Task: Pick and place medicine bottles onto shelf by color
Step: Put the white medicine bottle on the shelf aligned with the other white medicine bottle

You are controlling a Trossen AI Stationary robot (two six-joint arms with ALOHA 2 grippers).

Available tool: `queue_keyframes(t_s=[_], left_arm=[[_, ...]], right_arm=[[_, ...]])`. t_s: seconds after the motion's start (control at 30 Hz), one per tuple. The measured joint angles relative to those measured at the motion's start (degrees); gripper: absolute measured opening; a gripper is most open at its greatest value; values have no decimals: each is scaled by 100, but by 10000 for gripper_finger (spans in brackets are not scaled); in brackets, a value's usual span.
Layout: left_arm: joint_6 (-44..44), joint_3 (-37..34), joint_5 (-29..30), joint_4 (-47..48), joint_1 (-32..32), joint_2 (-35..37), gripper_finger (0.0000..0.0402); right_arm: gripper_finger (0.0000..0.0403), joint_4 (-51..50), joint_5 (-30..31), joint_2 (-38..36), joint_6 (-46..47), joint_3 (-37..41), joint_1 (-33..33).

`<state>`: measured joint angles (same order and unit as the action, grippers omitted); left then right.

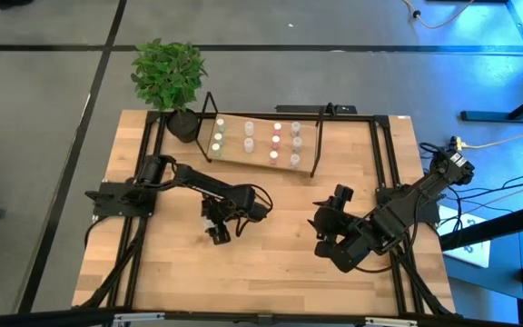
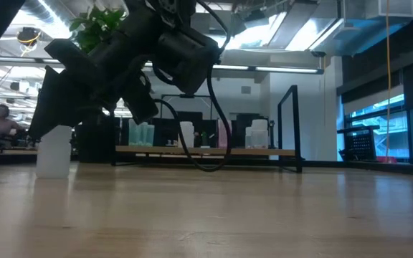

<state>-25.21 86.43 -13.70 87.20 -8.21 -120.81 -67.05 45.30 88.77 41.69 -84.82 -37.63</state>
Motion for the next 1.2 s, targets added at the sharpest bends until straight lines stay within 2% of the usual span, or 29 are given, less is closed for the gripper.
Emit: queue_keyframes(t_s=[0.17,0.43,0.7,0.87,1.03,1.2], left_arm=[[-21,17,54,10,-21,0,268],[-318,633,775,278,-288,12,270],[-1053,568,1054,280,-543,602,270],[-1716,131,1282,95,-752,1299,270],[-2166,-663,1486,-959,-875,2025,270],[-2382,-1393,1457,-1711,-880,2435,272]], right_arm=[[232,0,0,0,0,0,0],[232,0,-2,0,-4,0,0],[232,9,-26,-4,-1,0,0],[232,13,-39,-4,1,0,0],[232,39,-51,-4,2,0,0],[232,56,-235,-4,7,0,0]])
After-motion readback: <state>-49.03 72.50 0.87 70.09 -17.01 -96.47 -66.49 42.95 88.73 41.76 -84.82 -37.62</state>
